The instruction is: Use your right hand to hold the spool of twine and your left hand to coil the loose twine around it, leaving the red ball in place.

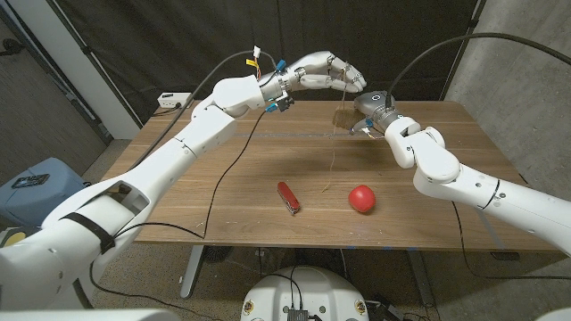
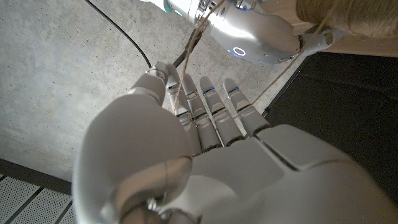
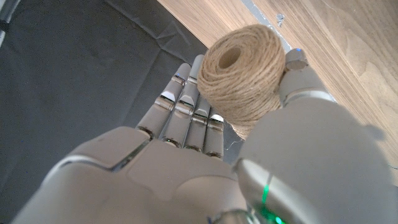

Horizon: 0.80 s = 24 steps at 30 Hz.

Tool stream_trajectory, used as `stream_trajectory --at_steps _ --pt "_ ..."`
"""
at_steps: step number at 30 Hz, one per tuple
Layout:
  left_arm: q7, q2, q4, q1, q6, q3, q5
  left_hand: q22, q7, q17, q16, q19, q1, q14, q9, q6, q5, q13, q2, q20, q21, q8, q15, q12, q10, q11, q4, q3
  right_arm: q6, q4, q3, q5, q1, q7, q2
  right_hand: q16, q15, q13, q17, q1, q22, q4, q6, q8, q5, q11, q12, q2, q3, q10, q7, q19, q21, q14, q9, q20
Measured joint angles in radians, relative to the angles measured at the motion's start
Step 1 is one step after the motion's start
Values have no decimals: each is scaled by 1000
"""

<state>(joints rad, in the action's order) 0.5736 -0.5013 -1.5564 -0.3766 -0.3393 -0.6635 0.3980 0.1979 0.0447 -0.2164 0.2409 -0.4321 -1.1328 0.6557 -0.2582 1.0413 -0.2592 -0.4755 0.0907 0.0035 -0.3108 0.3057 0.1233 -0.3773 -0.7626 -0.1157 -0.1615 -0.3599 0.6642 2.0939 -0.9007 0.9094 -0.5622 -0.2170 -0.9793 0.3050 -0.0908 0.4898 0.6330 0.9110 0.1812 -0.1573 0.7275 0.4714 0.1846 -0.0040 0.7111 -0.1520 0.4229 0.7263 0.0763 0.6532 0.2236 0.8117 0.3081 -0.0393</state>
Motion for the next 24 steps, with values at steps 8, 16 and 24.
stream_trajectory --at_steps 8,16,24 --pt "14 17 32 16 -9 0 2 0 0 0 0 0 0 4 -3 0 0 0 0 0 0 0 4 0 0 0 0 0 -19 2 -4 2 -2 2 3 -7 0 0 0 0 0 -1 0 -1 0 0 -1 0 -1 0 0 0 0 0 1 0" --pt "24 34 63 30 -17 0 4 0 0 0 0 0 -3 -2 -5 0 0 -5 3 0 -4 6 9 0 0 -1 0 0 -34 6 -6 4 -6 4 5 -7 -1 0 0 -1 0 -1 1 -1 0 0 4 1 -1 0 -1 0 0 3 1 0" --pt "27 48 94 40 -23 3 4 0 -4 0 0 0 -3 -2 -5 -4 0 -5 3 0 -4 6 9 4 0 -22 0 0 -42 11 -6 4 -15 9 5 -8 -2 -1 0 -2 0 -3 1 2 0 0 4 2 -3 0 -2 0 0 6 -4 0"
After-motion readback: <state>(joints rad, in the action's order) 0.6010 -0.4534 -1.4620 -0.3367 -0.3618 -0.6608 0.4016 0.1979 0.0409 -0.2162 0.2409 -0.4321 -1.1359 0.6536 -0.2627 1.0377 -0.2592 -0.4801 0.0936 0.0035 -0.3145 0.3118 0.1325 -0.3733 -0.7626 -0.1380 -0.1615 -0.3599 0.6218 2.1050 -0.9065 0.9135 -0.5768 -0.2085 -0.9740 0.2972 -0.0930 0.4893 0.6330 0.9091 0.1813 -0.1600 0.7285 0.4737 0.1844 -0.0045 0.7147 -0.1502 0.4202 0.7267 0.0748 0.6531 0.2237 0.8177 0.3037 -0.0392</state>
